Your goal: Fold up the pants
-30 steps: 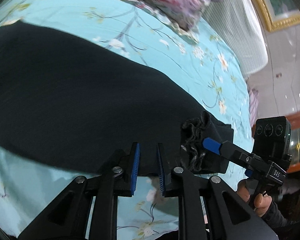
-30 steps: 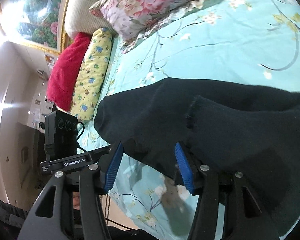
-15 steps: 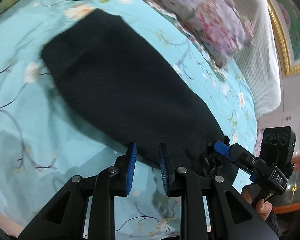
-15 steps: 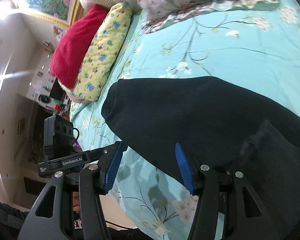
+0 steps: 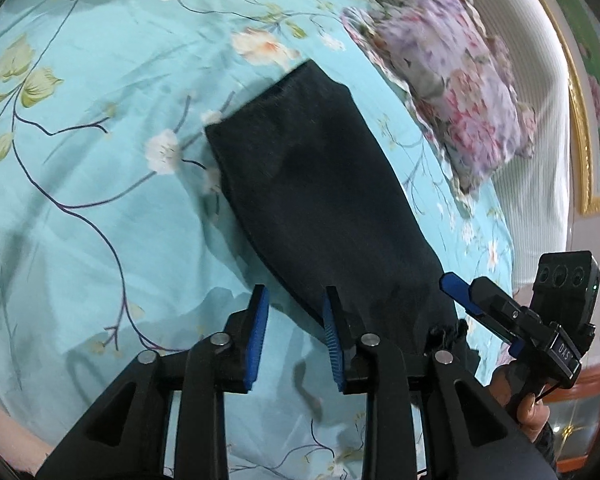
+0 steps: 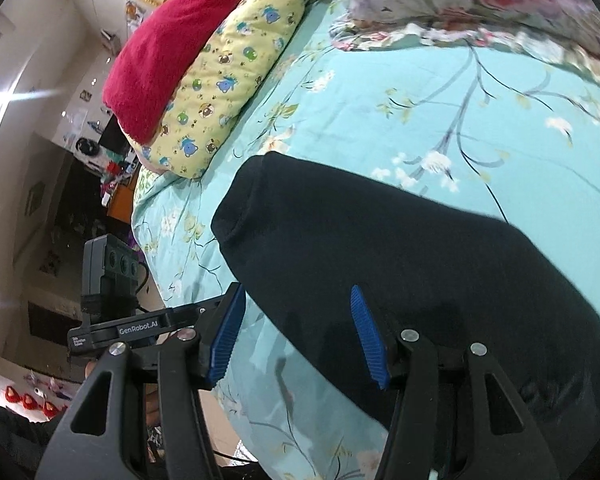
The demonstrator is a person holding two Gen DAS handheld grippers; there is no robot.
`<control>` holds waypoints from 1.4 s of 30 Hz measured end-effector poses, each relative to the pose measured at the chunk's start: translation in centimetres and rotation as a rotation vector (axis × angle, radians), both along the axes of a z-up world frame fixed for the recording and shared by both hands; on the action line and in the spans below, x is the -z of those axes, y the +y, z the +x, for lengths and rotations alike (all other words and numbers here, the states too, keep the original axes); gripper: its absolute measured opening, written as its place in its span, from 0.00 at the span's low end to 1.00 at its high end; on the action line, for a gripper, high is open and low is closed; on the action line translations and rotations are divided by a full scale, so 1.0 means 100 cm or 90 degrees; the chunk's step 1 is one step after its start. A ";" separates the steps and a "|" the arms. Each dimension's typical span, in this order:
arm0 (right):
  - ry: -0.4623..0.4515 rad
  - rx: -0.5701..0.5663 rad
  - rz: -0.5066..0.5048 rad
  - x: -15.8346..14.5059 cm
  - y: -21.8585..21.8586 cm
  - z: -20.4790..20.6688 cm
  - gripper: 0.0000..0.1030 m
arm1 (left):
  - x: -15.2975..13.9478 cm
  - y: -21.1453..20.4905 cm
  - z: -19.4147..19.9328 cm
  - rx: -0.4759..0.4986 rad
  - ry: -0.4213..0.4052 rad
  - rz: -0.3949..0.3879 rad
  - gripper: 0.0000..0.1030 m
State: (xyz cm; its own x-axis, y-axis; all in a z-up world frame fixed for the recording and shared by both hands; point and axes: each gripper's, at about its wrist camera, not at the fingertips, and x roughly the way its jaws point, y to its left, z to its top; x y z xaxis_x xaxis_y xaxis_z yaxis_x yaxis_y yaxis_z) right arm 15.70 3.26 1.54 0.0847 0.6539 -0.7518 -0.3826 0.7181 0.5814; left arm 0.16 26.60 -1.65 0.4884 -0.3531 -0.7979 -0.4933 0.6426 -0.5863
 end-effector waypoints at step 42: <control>-0.055 -0.371 -0.182 0.059 0.171 0.108 0.39 | 0.023 0.044 0.024 -0.103 0.033 0.001 0.38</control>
State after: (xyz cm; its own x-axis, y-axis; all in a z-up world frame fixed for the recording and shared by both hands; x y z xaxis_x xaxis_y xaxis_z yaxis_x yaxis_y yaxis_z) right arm 26.46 20.32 -4.31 -0.1560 0.3867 -0.9089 -0.7922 0.5006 0.3490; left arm 2.58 30.97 -3.98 0.4971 -0.2721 -0.8239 -0.6204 0.5523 -0.5568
